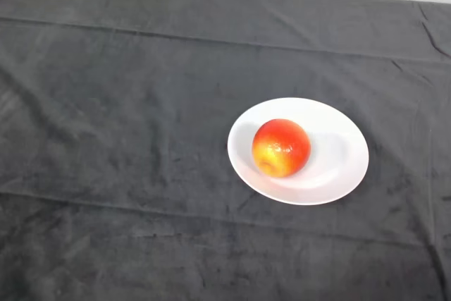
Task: Move the apple to the plate
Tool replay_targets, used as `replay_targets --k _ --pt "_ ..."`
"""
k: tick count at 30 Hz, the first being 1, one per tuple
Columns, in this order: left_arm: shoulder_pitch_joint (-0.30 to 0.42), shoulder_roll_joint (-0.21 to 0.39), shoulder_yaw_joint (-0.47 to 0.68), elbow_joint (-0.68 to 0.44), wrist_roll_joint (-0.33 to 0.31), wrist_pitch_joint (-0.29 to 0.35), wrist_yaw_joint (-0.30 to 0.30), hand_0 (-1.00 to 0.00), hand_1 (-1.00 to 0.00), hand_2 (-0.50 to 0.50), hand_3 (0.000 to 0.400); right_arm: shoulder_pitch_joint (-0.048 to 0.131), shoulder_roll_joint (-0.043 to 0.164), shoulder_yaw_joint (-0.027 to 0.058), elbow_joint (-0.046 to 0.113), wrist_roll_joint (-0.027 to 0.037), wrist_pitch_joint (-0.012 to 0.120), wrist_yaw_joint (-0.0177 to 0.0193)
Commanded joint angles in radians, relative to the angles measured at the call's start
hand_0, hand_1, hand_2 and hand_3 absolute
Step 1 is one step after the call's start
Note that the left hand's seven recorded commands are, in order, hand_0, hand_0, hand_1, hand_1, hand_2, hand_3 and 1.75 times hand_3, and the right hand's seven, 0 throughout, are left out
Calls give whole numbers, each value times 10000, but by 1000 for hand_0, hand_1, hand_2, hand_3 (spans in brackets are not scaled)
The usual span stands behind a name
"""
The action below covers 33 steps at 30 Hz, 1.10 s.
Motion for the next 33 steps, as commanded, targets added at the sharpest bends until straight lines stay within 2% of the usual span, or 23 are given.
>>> replay_targets --k 1,33 --pt "-414 -116 443 345 284 -169 -92 0 0 0 0 -250 -132 -163 -65 192 -50 71" --pt "-541 -302 863 221 532 31 -428 0 0 0 0 -251 -132 -164 -62 188 -51 74"
